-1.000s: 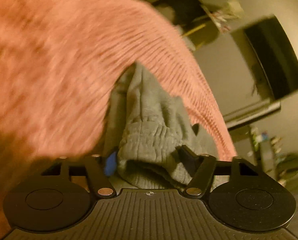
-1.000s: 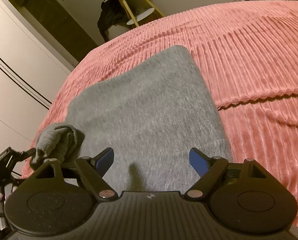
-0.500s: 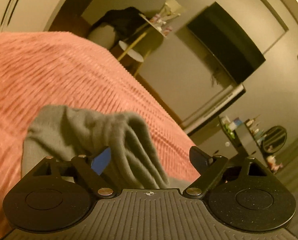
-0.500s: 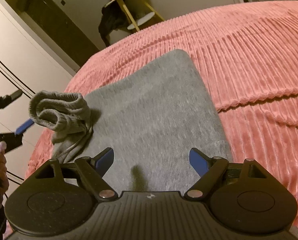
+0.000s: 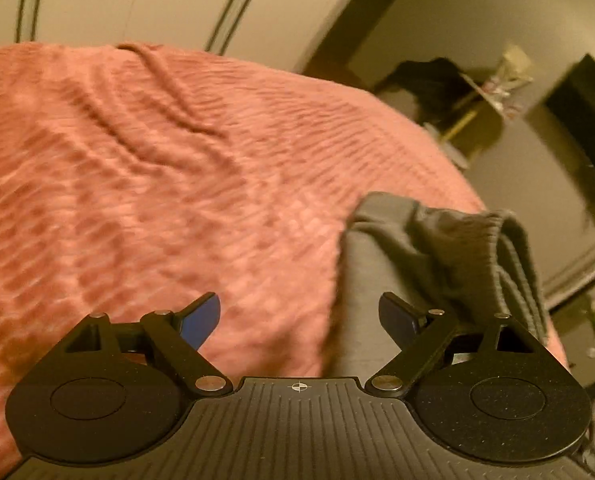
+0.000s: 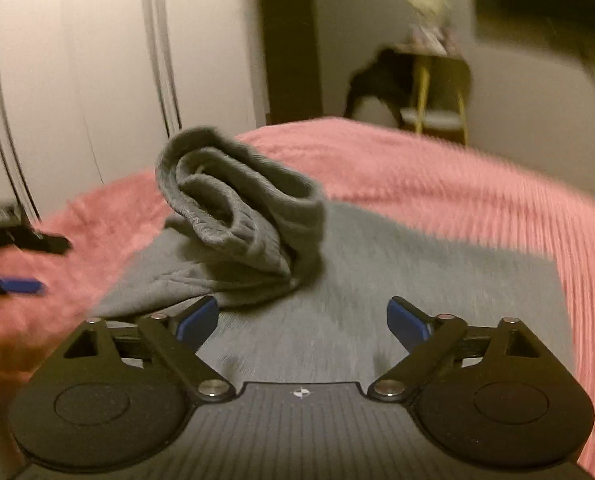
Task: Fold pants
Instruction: 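Grasp the cuff bundle with the right tool and lift it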
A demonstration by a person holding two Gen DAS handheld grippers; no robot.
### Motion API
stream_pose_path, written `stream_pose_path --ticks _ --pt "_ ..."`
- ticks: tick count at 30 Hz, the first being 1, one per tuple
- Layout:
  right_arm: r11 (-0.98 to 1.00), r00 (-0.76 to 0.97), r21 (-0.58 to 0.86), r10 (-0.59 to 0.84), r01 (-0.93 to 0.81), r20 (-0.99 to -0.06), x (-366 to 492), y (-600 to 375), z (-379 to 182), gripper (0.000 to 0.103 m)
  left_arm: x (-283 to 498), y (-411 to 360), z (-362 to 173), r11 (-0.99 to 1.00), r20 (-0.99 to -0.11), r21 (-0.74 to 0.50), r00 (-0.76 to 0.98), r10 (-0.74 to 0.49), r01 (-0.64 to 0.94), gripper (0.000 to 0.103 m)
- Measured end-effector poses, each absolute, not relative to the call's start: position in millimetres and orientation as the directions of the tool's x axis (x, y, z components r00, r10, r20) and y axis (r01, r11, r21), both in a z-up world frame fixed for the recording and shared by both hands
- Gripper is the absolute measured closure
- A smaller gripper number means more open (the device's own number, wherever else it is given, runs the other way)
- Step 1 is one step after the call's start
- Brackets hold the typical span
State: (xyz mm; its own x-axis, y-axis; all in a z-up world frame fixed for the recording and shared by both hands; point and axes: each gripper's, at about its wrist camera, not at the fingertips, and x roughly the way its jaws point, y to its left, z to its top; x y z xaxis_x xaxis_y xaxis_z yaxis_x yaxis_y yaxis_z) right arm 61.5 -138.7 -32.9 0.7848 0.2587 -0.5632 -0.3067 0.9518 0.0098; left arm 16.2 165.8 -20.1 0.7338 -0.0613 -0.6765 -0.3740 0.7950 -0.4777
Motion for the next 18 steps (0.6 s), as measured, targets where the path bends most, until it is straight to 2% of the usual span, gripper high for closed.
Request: stream_pose_path --ticks 6,8,9,10,14,16,18 --pt "0.947 0.804 -0.027 0.256 -0.32 -0.536 97.7 -123.2 -42.0 0.011 23.3 152.0 -28.4 0.841 -0.685 -0.429 0.725 -0.065 -0.33 0.012" --pt "0.94 0.801 -0.024 0.276 -0.34 -0.531 108.1 -116.2 -44.9 0.015 29.8 150.9 -35.2 0.841 -0.696 -0.428 0.714 -0.073 -0.331 0.012" --pt "0.937 0.797 -0.012 0.291 -0.35 -0.529 113.3 -111.1 -46.1 0.023 33.1 150.6 -39.8 0.84 -0.7 -0.433 0.709 -0.084 -0.328 0.012" --pt "0.933 0.79 0.015 0.313 -0.36 -0.527 118.8 -109.1 -46.2 0.037 34.1 150.9 -41.9 0.839 -0.7 -0.438 0.708 -0.094 -0.322 0.012" --pt "0.938 0.786 0.162 0.346 -0.307 -0.512 141.4 -112.0 -42.9 0.046 37.1 149.4 -46.8 0.845 -0.694 -0.445 0.711 -0.115 -0.297 0.012" --pt "0.932 0.77 0.261 0.357 -0.253 -0.528 152.0 -120.9 -42.1 0.06 39.1 148.7 -50.4 0.846 -0.703 -0.441 0.702 -0.118 -0.3 0.012" --pt "0.91 0.764 0.36 0.381 -0.208 -0.521 153.4 -133.4 -37.4 0.064 39.5 150.9 -52.9 0.836 -0.71 -0.448 0.695 -0.118 -0.316 0.013"
